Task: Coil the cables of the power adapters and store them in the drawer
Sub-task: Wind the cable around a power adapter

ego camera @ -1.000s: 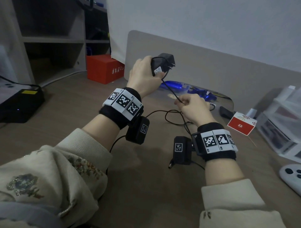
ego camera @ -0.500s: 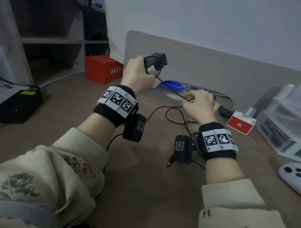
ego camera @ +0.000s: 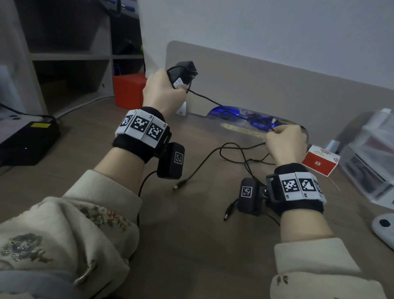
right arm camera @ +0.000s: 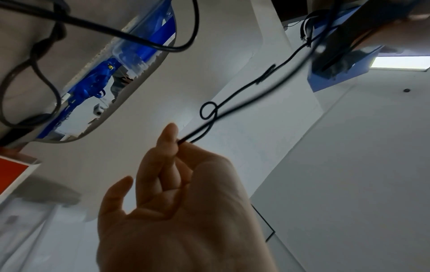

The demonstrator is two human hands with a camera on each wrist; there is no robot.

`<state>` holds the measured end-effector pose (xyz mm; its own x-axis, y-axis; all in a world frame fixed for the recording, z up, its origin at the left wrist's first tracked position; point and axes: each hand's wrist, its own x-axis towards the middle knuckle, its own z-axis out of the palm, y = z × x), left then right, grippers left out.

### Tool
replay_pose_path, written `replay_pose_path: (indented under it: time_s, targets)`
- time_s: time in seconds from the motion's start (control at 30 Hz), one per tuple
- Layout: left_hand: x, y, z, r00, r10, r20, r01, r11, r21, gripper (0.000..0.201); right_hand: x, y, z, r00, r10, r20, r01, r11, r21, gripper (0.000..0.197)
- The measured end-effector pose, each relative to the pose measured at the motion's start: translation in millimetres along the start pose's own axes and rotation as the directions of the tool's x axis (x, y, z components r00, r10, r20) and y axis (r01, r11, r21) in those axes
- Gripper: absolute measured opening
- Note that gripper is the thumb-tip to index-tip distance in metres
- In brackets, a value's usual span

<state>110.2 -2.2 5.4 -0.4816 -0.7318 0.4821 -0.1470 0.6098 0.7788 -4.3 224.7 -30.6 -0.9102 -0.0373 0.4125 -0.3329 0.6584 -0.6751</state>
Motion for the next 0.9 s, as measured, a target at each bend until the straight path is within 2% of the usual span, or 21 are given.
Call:
replay_pose_path:
  time_s: [0.1, 0.23, 0.33, 0.4, 0.47, 0.53, 0.6, 0.7, 0.77, 0.83, 0.9]
  targets:
    - [2.9, -6.3, -5.2, 0.998, -0.052, -0.042, 0.053, 0.998, 0.020, 0.040, 1.8, 3.0, 0.1, 0.997, 0.077, -0.001, -0.077, 0.997, -0.025, 0.027]
    - [2.8, -7.1, -7.7, 0.995, -0.052, -0.084, 0.057, 0.996, 0.066, 0.041, 1.6, 4.4, 0.5, 0.993, 0.115, 0.007, -0.114, 0.992, -0.052, 0.025]
    - [-1.9, 1.6, -1.4, 1.000, 0.004, 0.016, -0.005, 0.999, 0.049, 0.041, 0.4, 3.8, -0.2, 0.993, 0.114, 0.031, -0.111, 0.991, -0.068, 0.036]
    - [-7.9, 8.9, 5.9, 0.993, 0.020, 0.114, -0.022, 1.000, 0.018, 0.039, 0.4, 3.4, 0.6, 0.996, 0.058, 0.065, -0.050, 0.993, -0.111, 0.046]
    - [-13.7, 14.9, 13.6, 0.980, 0.039, 0.193, -0.036, 0.999, -0.017, 0.034, 1.6, 2.9, 2.6, 0.995, -0.066, 0.081, 0.074, 0.993, -0.095, 0.053]
    - [-19.3, 19.6, 19.0, 0.963, 0.067, 0.261, -0.054, 0.997, -0.058, 0.028, 2.1, -0.1, 5.8, 0.973, -0.211, 0.088, 0.203, 0.975, 0.091, 0.049]
    - [-24.7, 24.9, 21.0, 0.941, 0.087, 0.328, -0.049, 0.991, -0.123, 0.025, -1.0, -8.0, 9.5, 0.940, -0.322, 0.113, 0.277, 0.914, 0.296, 0.044]
    - [-32.9, 34.8, 22.4, 0.898, 0.115, 0.424, -0.032, 0.980, -0.197, 0.025, -7.8, -19.6, 16.7, 0.879, -0.423, 0.220, 0.314, 0.861, 0.400, 0.047]
    - [-40.0, 41.3, 24.3, 0.870, 0.140, 0.473, -0.026, 0.970, -0.240, 0.022, -12.1, -24.1, 21.0, 0.836, -0.439, 0.330, 0.274, 0.854, 0.442, 0.050]
    - [-46.0, 46.4, 26.2, 0.837, 0.177, 0.518, -0.024, 0.957, -0.288, 0.020, -14.8, -25.8, 25.1, 0.791, -0.457, 0.407, 0.256, 0.851, 0.459, 0.042]
    - [-50.1, 49.4, 26.4, 0.815, 0.193, 0.547, -0.005, 0.945, -0.326, 0.017, -16.0, -26.0, 27.4, 0.775, -0.481, 0.409, 0.284, 0.844, 0.454, 0.030]
